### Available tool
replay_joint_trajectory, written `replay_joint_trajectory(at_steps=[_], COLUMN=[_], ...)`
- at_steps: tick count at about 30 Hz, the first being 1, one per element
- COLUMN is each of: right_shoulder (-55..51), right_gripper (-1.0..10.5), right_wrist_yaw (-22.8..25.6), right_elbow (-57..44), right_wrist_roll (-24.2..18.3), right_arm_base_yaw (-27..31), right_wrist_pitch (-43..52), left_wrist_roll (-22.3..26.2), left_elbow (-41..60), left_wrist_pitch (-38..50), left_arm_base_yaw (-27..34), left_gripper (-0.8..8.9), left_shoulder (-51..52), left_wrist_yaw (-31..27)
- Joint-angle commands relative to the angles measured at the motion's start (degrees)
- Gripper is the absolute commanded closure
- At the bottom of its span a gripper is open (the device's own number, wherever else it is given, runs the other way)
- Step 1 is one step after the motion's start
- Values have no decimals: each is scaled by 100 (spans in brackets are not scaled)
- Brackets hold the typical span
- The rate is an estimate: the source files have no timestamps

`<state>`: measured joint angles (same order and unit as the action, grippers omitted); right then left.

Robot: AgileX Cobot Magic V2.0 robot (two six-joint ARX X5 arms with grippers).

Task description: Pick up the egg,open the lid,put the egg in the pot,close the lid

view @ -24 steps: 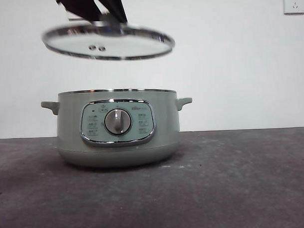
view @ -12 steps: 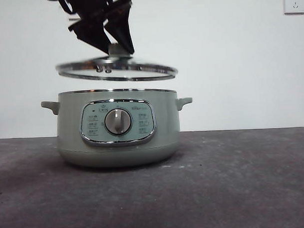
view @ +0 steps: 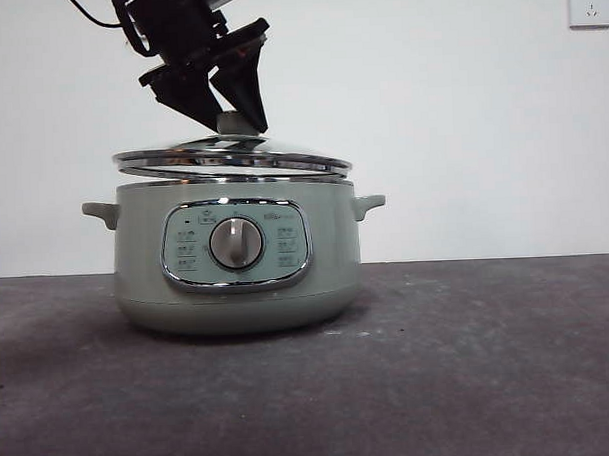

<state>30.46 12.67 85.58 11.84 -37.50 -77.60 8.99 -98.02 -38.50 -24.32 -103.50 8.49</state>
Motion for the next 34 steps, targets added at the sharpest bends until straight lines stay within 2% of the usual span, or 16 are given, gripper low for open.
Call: replay_joint_trajectory(at_steps=[1, 34], right_shoulder=[-35, -35], right_gripper=[475, 475], right_wrist_yaw=[46, 129], right_elbow=[-39, -39], right_wrist_roll=[61, 63], right_arm_base_yaw=[-4, -4], right_wrist_pitch=[-160, -160], left_wrist_roll=[68, 48], left_elbow=[-22, -20], left_wrist_pitch=[201, 162], left_arm_base_yaw=[55, 76], left_gripper=[821, 821], left_shoulder=[-37, -142], left_wrist_yaw=[48, 199])
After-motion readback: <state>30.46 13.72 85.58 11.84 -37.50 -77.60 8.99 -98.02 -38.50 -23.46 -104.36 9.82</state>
